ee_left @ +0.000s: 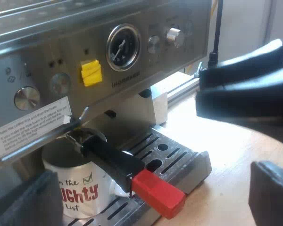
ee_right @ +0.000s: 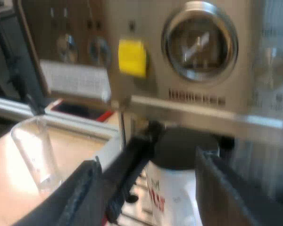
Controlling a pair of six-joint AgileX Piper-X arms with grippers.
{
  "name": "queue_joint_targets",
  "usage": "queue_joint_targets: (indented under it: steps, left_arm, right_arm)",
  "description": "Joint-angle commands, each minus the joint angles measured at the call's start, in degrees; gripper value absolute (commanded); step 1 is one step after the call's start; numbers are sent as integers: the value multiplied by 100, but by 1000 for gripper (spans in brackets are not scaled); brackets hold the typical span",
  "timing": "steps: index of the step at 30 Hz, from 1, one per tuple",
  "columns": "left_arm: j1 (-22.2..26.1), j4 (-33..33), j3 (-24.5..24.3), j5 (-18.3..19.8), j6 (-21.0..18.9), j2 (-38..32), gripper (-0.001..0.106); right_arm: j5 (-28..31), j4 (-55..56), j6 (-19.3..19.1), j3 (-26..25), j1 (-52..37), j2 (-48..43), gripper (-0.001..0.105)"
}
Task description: Place mug into machine
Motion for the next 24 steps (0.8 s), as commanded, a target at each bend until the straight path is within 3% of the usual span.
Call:
queue_joint_targets:
  steps: [1, 5, 9, 14, 21, 24]
  left_arm:
    - [-25, -41, -34, 23, -76, -23, 81]
    - [-25, -41, -34, 23, -76, -23, 81]
    - [-25, -41, -34, 23, -76, -23, 81]
    - [-25, -19, -65, 23, -76, -32, 81]
    - [-25, 154, -284, 23, -38, -32, 81]
    - [-25, 153, -283, 23, -38, -32, 81]
  right_arm:
    - [19, 72, -69, -221, 6, 96, 47]
    - [20, 87, -69, -374, 6, 238, 45]
    - [20, 86, -69, -782, 6, 681, 17]
    - [20, 103, -69, -1047, 6, 852, 0]
    - [112, 135, -69, -1512, 6, 1324, 0]
    - [561, 134, -69, -1810, 6, 1656, 0]
